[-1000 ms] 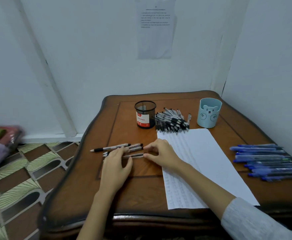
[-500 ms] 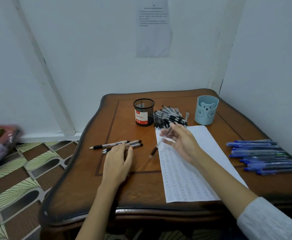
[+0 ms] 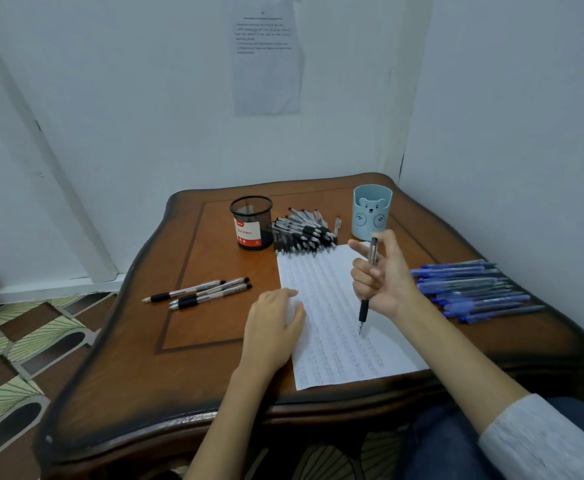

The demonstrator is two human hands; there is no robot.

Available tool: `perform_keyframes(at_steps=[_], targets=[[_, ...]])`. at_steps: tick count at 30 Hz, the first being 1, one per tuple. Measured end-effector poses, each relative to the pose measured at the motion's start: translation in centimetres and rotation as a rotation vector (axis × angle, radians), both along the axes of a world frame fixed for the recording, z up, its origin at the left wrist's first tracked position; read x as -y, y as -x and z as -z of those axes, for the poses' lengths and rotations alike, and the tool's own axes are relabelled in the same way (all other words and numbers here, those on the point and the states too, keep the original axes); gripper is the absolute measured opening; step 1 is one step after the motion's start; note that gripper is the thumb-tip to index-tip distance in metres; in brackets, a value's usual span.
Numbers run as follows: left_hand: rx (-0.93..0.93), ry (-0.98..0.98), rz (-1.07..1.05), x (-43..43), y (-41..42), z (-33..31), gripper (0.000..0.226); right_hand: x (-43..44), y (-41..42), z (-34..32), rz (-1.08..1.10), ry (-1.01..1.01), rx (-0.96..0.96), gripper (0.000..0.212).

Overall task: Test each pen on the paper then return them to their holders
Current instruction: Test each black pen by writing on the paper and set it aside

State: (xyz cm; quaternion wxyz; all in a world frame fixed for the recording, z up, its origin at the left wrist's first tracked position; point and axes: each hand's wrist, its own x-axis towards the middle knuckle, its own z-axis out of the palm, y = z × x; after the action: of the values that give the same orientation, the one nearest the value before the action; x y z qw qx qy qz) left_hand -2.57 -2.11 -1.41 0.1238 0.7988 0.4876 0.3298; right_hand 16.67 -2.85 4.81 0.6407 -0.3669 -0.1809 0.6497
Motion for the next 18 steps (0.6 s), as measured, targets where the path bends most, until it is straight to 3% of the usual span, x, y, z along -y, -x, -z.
perform_keyframes(at_steps=[4,7,10,13,17,18], targets=[[-0.045,0.031,0.057,0.8,-2.0,0.5,0.031,1.5,-1.5,0.3,-0.019,-0.044,-0.013,0.047],[-0.114,0.044,0.076,1.1,-2.7,1.0,0.034,2.6,-2.6,0.6,0.006,-0.039,0.085,0.036],[-0.147,0.034,0.086,1.1,-2.6,1.1,0.039,3.7,-3.7,1.5,-0.012,-0.017,-0.066,0.051],[-0.169,0.044,0.101,1.2,-2.5,1.1,0.046,5.1,-4.1,2.7,-0.041,0.09,0.1,0.063],[-0.179,0.054,0.102,1.3,-2.5,1.1,0.047,6.5,-3.3,3.7,0.033,0.071,0.381,0.028],[-0.181,0.053,0.104,1.3,-2.5,1.1,0.047,6.8,-3.2,3.8,0.057,0.042,0.477,0.028]])
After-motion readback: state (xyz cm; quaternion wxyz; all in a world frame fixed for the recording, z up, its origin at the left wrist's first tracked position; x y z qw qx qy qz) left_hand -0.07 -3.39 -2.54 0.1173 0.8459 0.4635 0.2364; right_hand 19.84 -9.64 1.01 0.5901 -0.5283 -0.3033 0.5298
